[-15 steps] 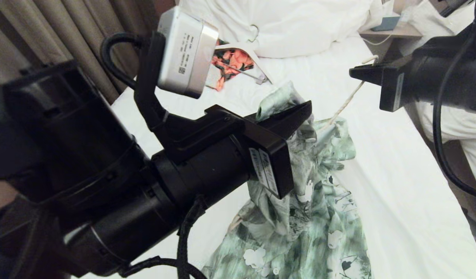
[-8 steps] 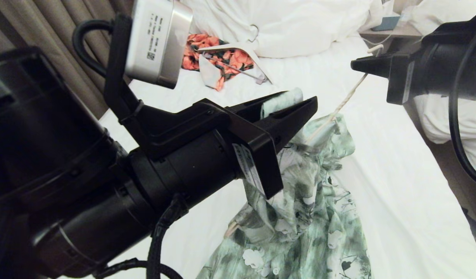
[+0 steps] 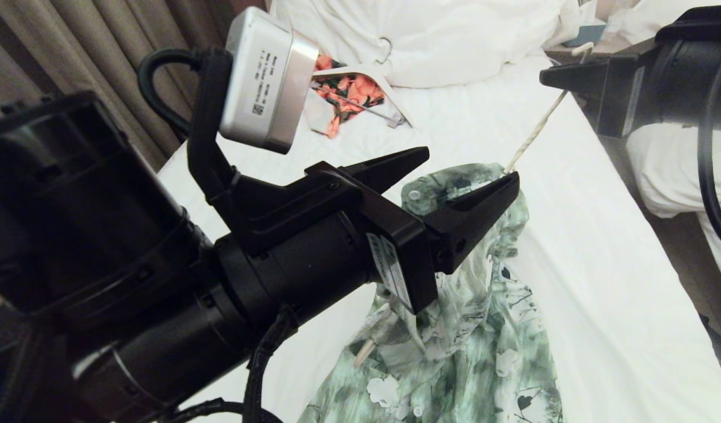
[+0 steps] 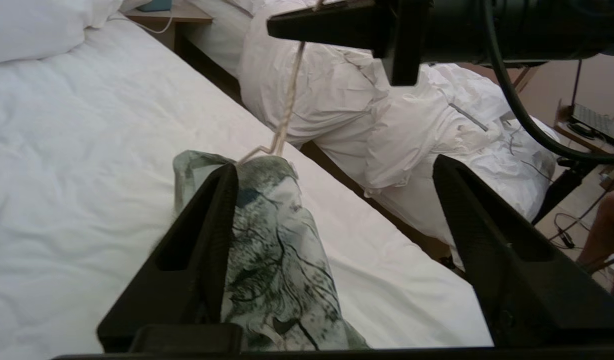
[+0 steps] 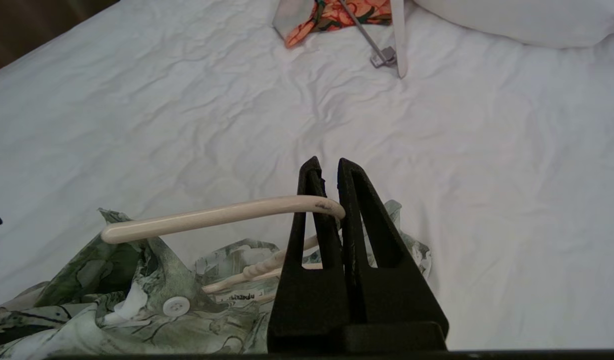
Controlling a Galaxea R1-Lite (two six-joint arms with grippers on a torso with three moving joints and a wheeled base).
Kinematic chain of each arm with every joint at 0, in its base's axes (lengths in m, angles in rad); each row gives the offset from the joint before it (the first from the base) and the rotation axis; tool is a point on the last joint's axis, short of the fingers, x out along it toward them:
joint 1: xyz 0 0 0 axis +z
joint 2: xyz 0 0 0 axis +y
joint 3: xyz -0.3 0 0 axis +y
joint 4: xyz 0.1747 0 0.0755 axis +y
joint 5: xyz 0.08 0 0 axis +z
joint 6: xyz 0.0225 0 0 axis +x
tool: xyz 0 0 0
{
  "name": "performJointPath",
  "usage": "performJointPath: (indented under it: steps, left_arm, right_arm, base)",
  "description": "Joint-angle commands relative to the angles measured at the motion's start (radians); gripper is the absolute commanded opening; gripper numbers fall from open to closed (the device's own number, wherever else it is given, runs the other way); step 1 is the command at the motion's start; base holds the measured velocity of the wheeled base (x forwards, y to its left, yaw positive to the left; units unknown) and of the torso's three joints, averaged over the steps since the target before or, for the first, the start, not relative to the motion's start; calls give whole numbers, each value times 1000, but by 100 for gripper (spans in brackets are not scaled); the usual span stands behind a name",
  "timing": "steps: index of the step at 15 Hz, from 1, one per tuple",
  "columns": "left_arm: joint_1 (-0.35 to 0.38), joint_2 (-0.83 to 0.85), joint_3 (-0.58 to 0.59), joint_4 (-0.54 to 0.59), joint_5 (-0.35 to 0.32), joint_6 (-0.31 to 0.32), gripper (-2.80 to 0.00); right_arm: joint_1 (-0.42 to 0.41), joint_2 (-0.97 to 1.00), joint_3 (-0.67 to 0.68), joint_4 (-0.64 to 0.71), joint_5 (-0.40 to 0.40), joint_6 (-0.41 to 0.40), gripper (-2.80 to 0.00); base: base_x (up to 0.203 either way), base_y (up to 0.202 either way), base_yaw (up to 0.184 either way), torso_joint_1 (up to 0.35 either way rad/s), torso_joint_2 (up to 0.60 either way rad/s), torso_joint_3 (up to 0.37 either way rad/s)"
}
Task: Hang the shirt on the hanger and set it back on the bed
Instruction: Take the clothes hanger out of the clothes
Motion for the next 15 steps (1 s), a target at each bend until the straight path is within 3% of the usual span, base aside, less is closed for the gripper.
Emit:
performJointPath:
  steps: [1,6,13,15]
  left_arm:
    - [-12,-4,4,-5,3,3,0]
    - [-19,-56,8,-1,3,8,0]
    - [-19,-108,7,35,6,36,0]
    - [-19,-130,9,37,3,37,0]
  right_arm:
    - [-1,3,-9,0,-1,-1,-280]
    - [-1,50,-145,18,-31,-20,-280]
    - [-2,180,-529,175,-71,-33,-280]
    - [1,203,-565,176,-99,-99,-280]
  base:
    - [0,0,0,0,0,0]
    - [0,0,0,0,0,0]
    - [0,0,0,0,0,0]
    - [0,0,0,0,0,0]
